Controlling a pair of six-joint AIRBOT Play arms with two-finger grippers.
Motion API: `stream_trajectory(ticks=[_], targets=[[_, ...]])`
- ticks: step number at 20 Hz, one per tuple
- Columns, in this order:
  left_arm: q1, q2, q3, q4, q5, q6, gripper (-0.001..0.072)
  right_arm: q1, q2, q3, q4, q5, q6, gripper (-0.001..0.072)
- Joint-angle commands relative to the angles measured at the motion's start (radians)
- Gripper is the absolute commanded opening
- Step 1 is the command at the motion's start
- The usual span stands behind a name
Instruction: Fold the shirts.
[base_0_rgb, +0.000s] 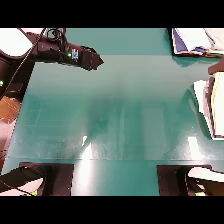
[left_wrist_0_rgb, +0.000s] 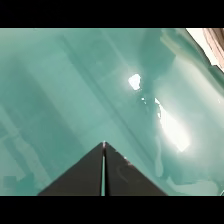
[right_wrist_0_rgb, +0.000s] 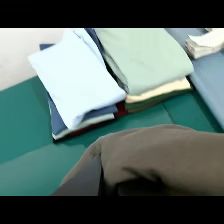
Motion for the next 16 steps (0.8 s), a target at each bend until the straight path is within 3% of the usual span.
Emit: stream_trajectory(ticks=[1,5,9,13,14,15,16], targets=[[0.0,0.0,0.0,0.001,-0.011,0.003,0.0024,-0.083,0.091,-0.12,-0.003,0.103,-0.031,0.0017],[0.0,0.0,0.0,0.001,-0.011,0.011,0.0024,-0.155,0.193,-0.325,-0.205,0.234,-0.032,0.0018],[0.0,0.0,0.0,0.001,-0.011,0.011,0.0024,-0.209,0.321,-0.613,-0.377,0.241,-0.029,0.0018],[0.0,0.0,0.0,0.001,-0.018,0.029,0.0024,-0.279,0.393,-0.826,-0.42,0.239,-0.029,0.0022],[0.0,0.0,0.0,0.001,-0.019,0.029,0.0024,-0.296,0.396,-0.857,-0.42,0.24,-0.029,0.0052],[0.0,0.0,0.0,0.0,-0.019,0.029,0.0024,-0.309,0.392,-0.877,-0.419,0.24,-0.029,0.0196],[0.0,0.0,0.0,0.001,-0.019,0.029,0.0024,-0.321,0.385,-0.89,-0.419,0.244,-0.029,0.0385]])
